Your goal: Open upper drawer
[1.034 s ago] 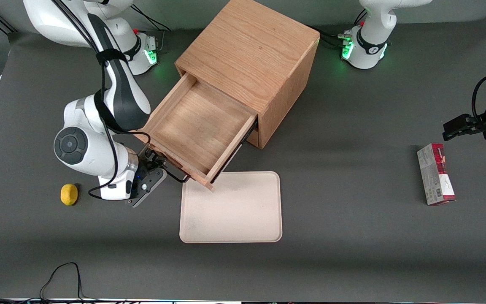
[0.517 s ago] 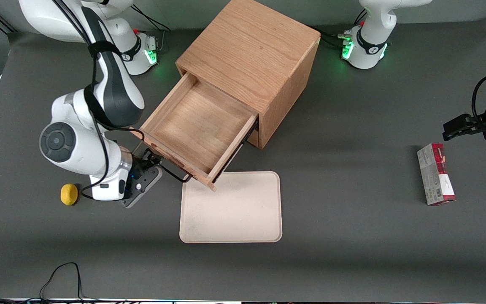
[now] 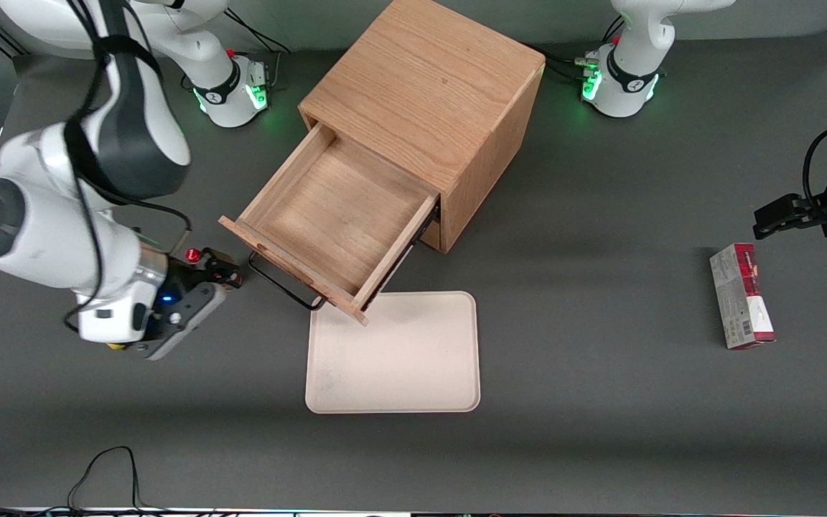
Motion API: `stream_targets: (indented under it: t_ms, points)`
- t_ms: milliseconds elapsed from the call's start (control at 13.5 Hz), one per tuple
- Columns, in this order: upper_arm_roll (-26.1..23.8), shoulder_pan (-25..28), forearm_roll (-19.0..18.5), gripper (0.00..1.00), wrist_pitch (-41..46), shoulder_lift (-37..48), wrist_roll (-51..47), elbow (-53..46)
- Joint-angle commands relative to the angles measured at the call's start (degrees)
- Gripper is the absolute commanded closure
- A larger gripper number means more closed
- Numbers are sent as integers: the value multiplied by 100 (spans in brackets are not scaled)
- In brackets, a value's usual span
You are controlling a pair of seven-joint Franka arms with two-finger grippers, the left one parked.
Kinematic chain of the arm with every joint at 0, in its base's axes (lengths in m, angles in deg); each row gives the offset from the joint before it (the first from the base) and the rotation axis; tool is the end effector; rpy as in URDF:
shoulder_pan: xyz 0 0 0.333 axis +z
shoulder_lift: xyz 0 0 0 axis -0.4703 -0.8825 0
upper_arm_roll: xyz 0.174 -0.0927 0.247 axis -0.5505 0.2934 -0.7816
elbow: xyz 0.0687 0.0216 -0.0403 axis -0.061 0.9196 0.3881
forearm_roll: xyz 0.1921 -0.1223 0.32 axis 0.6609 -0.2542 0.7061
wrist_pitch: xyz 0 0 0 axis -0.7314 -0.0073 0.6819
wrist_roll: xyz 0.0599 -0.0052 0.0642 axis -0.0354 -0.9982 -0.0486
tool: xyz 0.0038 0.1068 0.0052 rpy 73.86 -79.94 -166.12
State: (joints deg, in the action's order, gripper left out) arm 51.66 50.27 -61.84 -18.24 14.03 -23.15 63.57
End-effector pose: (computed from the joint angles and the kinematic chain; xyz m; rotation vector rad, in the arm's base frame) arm 0.6676 0.1567 0.5273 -2.8857 -1.0130 -0.0602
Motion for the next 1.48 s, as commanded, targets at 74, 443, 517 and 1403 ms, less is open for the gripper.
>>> stream_targets:
  t_ms: [74, 443, 517, 1403]
  points:
    - [473, -42, -35, 0, 419, 311, -1301, -81]
    - [984, -25, -88, 0, 772, 575, -2279, 50]
    - [941, -173, -96, 0, 702, 750, -2464, 207]
    - [-1169, -2328, -1088, 0, 41, 2228, -2589, 1809]
